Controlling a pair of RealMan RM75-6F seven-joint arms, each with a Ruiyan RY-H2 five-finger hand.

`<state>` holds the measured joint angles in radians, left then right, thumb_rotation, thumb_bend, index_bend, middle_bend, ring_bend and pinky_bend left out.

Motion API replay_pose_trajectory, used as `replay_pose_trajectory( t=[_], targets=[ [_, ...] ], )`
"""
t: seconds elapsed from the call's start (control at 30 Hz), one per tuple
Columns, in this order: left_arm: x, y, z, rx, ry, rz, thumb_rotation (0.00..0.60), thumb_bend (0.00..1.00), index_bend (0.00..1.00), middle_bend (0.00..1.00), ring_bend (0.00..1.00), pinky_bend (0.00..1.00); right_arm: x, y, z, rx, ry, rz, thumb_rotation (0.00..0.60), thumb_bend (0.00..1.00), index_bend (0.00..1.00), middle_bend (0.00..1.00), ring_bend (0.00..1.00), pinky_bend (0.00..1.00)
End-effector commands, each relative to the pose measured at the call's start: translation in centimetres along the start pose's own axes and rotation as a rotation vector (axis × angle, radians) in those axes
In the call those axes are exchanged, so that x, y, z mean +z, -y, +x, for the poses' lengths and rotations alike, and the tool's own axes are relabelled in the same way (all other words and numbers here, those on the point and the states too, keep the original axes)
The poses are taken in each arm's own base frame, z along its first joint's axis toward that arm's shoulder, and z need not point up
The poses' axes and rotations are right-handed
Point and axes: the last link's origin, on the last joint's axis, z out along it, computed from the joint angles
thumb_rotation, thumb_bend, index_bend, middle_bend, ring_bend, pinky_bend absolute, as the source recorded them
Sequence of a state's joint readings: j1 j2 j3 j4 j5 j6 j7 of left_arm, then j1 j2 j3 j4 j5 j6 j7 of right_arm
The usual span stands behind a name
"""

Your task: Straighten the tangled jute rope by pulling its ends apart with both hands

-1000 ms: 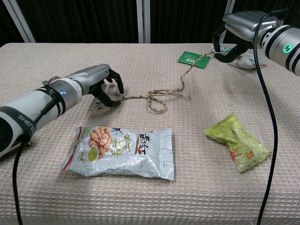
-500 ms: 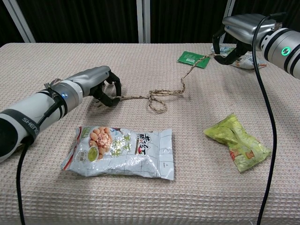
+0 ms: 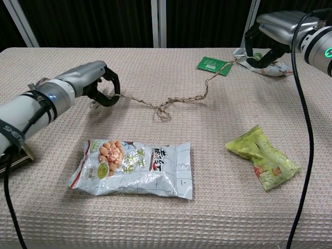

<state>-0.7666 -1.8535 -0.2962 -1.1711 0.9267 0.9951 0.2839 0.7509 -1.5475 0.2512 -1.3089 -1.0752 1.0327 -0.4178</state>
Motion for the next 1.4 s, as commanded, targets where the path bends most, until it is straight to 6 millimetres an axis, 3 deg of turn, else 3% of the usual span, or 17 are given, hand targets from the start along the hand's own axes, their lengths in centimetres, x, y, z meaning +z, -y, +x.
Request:
replay_pose_trajectory(
  t=[0.03, 0.17, 0.3, 0.6, 0.93, 1.4],
  targets=[
    [-0.9, 3.1, 2.3, -0.013, -0.055, 0.044, 0.6, 0.57, 0.64, 0.31, 0.17, 0.17, -0.9, -1.9, 0.8, -0.002, -0.017, -0.028, 0.6, 0.56, 0.63, 0.36, 0.11, 0.19],
    [-1.9, 7.0, 4.4, -0.009, -0.098, 0.115, 0.6, 0.57, 0.64, 0.31, 0.17, 0.17, -2.4, -4.5, 1.6, -0.002, -0.025, -0.072, 0.6, 0.56, 0.63, 0.36, 0.11, 0.19],
    [-2.6, 9.9, 5.4, -0.017, -0.092, 0.177, 0.6, 0.57, 0.64, 0.31, 0.17, 0.17, -3.6, -6.4, 1.5, -0.01, -0.009, -0.107, 0.6, 0.56, 0.63, 0.36, 0.11, 0.19],
    [-2.8, 13.9, 5.5, -0.028, -0.057, 0.285, 0.6, 0.57, 0.64, 0.31, 0.17, 0.17, -4.2, -8.5, -0.4, -0.019, 0.039, -0.166, 0.6, 0.57, 0.63, 0.36, 0.11, 0.19],
    [-2.4, 16.6, 5.9, -0.003, -0.045, 0.358, 0.6, 0.57, 0.64, 0.31, 0.17, 0.16, -4.8, -11.6, -2.3, -0.036, 0.082, -0.267, 0.6, 0.57, 0.62, 0.36, 0.11, 0.18],
    [-1.9, 18.3, 5.6, 0.009, -0.031, 0.385, 0.6, 0.57, 0.64, 0.3, 0.17, 0.16, -4.8, -12.3, -4.7, -0.026, 0.12, -0.286, 0.6, 0.57, 0.62, 0.35, 0.11, 0.18]
  ],
)
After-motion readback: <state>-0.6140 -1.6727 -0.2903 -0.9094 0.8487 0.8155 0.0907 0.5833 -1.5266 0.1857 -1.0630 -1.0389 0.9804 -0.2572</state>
